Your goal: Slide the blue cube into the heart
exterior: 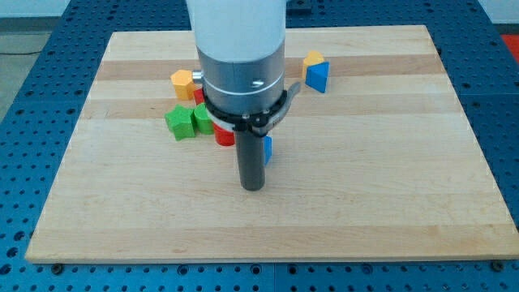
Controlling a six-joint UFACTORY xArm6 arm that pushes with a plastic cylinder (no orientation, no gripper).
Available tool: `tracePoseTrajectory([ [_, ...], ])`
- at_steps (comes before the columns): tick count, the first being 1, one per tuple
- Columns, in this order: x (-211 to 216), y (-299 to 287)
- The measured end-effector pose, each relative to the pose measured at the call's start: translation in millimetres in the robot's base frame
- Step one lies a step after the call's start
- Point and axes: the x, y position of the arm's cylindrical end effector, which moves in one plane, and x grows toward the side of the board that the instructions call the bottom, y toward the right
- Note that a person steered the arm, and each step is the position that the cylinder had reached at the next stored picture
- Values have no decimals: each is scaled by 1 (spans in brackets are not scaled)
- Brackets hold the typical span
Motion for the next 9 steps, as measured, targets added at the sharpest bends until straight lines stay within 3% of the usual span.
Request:
tracePoseTrajectory([
  [5,-62,0],
  [9,-177,8],
])
